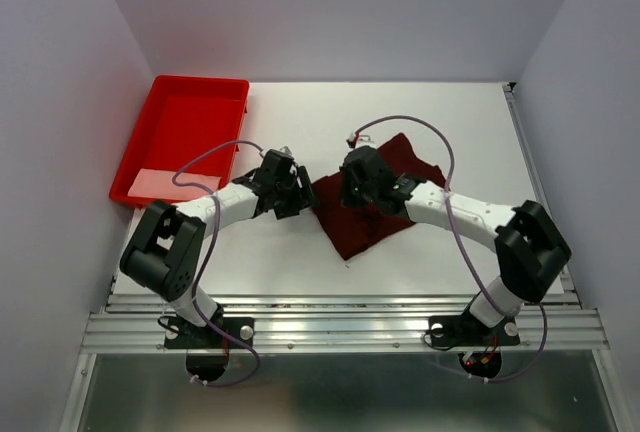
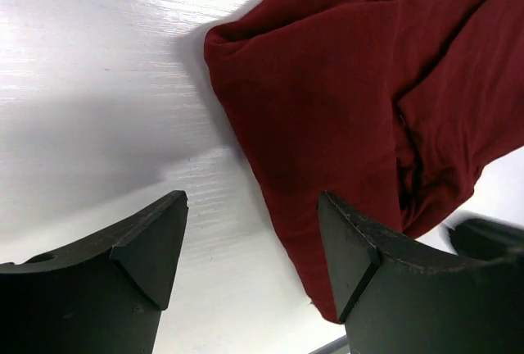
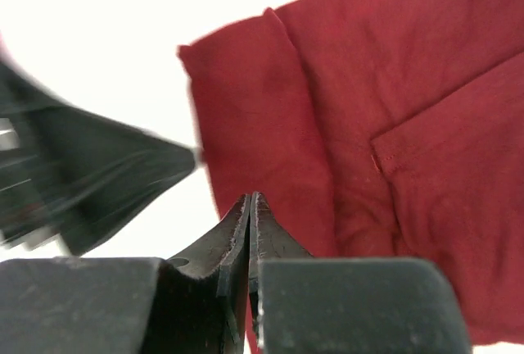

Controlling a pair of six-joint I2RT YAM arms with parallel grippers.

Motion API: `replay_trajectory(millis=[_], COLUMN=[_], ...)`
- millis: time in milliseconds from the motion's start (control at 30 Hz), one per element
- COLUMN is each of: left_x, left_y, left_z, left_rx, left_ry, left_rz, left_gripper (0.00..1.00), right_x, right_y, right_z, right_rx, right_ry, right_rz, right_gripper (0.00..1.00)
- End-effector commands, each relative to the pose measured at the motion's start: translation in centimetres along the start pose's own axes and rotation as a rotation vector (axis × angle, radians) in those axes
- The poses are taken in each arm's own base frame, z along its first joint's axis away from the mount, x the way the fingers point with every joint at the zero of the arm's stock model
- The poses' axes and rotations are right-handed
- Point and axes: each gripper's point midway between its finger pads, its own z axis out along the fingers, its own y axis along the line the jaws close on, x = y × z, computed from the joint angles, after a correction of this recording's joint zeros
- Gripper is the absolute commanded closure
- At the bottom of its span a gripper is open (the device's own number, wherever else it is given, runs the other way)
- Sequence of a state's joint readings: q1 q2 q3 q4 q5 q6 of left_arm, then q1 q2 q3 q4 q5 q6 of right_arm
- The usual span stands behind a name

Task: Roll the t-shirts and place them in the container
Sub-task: Roll the T-shirt to the center of the board.

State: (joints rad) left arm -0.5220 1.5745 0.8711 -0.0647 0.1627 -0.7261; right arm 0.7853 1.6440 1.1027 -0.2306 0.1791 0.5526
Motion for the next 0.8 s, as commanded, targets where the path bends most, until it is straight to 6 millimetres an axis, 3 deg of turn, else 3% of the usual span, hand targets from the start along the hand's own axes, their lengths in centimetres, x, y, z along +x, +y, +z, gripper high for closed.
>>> replay_trajectory(millis=[0, 167, 333, 467, 633, 767], left_x=[-1.4, -2.2, -1.7, -1.7, -3.0, -3.8], left_y=[-2.4, -2.2, -1.6, -1.7, -2.0, -2.2], left_z=[0.0, 1.4, 3.3, 2.5, -0.3, -2.2], left_rx=[0.101, 0.083, 0.071, 0.081, 0.074, 0.081], left_ry=[-0.06, -0.084, -0.061, -0.079, -0.139, -0.17], left_rz=[-0.014, -0.017, -0.033, -0.037, -0.024, -0.013], left_gripper=[0.26, 0.28, 0.31, 0.32, 0.31, 0.3], right_x=[-2.3, -0.9, 0.8, 1.8, 3.3, 4.2], right_y=[0.6, -0.8, -1.7, -1.0, -0.1, -0.1], right_z=[-4.0, -5.2, -5.5, -5.3, -4.0, -3.7], right_rx=[-0.059, -0.037, 0.008, 0.015, 0.081, 0.167], right_ry=[-0.088, -0.072, -0.049, -0.032, -0.006, -0.003], right_rz=[0.01, 0.022, 0.012, -0.016, -0.107, -0.203], right_gripper=[0.95, 0.93, 0.93, 0.93, 0.92, 0.84])
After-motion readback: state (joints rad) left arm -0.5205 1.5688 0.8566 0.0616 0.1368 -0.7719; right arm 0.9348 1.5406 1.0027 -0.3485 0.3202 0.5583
